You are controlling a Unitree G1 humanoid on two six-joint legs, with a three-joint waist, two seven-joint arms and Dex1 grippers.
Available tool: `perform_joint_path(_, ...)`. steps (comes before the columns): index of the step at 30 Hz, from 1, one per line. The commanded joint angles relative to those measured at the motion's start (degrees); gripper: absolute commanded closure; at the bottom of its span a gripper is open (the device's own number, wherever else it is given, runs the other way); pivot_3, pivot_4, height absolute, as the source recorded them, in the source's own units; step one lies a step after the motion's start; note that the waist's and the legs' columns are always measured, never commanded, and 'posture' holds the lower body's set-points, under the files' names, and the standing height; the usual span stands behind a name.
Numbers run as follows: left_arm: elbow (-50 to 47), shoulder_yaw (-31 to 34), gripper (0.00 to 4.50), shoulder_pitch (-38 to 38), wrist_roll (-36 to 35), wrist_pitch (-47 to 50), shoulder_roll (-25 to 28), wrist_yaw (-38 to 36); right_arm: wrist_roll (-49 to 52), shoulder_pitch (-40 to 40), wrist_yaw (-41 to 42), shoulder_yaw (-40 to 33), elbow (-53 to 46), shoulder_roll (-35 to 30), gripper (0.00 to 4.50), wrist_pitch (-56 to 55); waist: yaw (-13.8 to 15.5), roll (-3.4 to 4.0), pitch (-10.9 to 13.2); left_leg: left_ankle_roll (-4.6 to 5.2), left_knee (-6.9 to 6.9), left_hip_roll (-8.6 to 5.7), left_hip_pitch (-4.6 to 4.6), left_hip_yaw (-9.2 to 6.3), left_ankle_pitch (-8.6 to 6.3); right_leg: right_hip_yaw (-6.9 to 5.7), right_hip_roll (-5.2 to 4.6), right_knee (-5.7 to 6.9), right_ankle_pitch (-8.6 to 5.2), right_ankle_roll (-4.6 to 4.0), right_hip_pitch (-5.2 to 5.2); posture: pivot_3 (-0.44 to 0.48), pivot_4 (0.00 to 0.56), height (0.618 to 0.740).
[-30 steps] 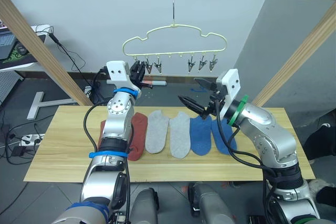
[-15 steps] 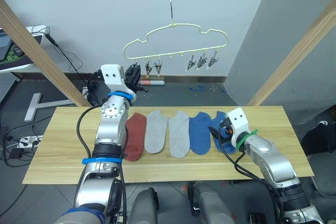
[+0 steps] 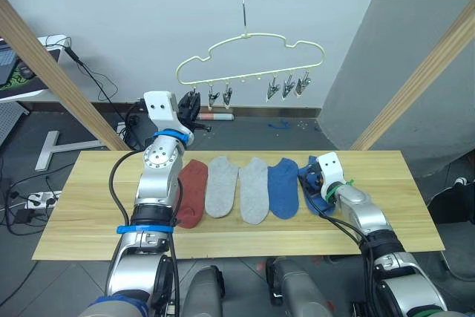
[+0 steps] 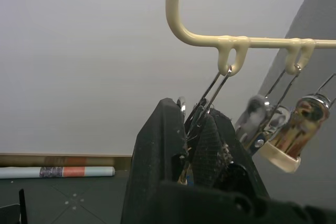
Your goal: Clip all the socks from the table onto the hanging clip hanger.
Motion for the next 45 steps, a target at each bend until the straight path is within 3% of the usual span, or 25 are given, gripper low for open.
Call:
perform_joint_path(1,-2.66,0.78,4.23,0.92,-0.48,0.51,0.71,-0.1,-0.68,1.99,0.98,-0.67,2.17,-1.22,1.56,1.7,0.01,0.0,0.0,0.0,0.01,0.0,0.02,0.0,0.0,0.01,-0.01,0.02,0.01,0.01,0.01,-0.053,0.259,0.74)
perform_joint_path(9,-4.76,1.92,4.23,2.13,-3.11,3.63,0.58,-1.05,-0.37,6.76,6.56,-0.04,-7.74,-4.31,4.3,1.92,0.21,0.0,-0.02,0.0,0.04,0.01,0.03,0.0,0.0,0.02,-0.03,0.02,0.03,0.06,0.05,-0.041,0.254,0.74)
perform_joint_path(10,-5.26,2.11,4.23,2.29,-4.0,4.39,0.86,-1.81,-0.5,7.64,7.69,0.24,-10.56,-5.39,4.45,2.14,0.2,0.0,-0.02,0.0,0.03,0.01,0.02,0.0,0.0,0.02,-0.04,0.03,0.03,0.06,0.03,-0.041,0.254,0.74)
perform_joint_path(16,-8.41,3.43,4.23,3.69,-7.46,8.67,2.47,-4.28,-1.72,11.22,12.22,1.59,-22.25,-10.69,4.45,0.8,-0.24,0.03,-0.01,-0.01,0.01,-0.01,0.03,0.05,0.0,0.05,0.02,0.06,0.03,0.06,-0.04,-0.048,0.241,0.74)
perform_joint_path(20,-13.99,8.71,4.23,4.65,-21.05,24.7,2.13,-6.21,-3.18,11.37,19.45,6.58,-37.59,-14.18,4.45,-4.16,-0.57,0.04,0.0,-0.01,0.01,0.05,0.06,0.0,0.01,0.03,0.1,0.18,0.03,0.06,-0.08,-0.048,0.241,0.74)
perform_joint_path(22,-15.89,11.12,4.23,4.34,-26.31,30.95,2.46,-5.9,-4.48,9.97,20.48,9.73,-40.74,-13.52,4.45,-4.79,-0.94,0.04,0.0,-0.01,0.01,0.08,0.09,-0.06,0.01,-0.02,0.13,0.18,0.03,0.06,-0.06,-0.048,0.241,0.74)
perform_joint_path(26,-19.27,16.08,4.23,2.57,-38.1,43.3,2.59,-3.39,-9.11,3.5,19.17,16.2,-39.07,-8.13,4.45,-7.05,-1.17,0.04,0.01,-0.03,0.02,0.07,0.1,-0.11,0.02,-0.05,0.14,0.2,0.03,0.06,-0.05,-0.029,0.244,0.74)
perform_joint_path(35,-24.52,19.87,4.23,1.91,-50.18,51.99,0.57,3.36,-12.34,-7.28,15.37,19.47,-26.52,3.1,4.45,-10.29,0.43,-0.02,0.04,-0.06,0.03,0.04,-0.06,-0.11,0.03,-0.03,-0.05,0.07,0.03,0.05,-0.08,-0.001,0.251,0.74)
perform_joint_path(45,-28.49,19.2,4.23,4.7,-55.24,53.97,0.65,7.09,-13.43,-12.17,14.96,19.19,-22.5,6.23,4.45,-13.19,1.46,-0.03,0.08,-0.07,0.03,0.02,-0.06,-0.13,0.03,-0.02,-0.09,0.08,0.03,0.04,-0.07,0.026,0.257,0.74)
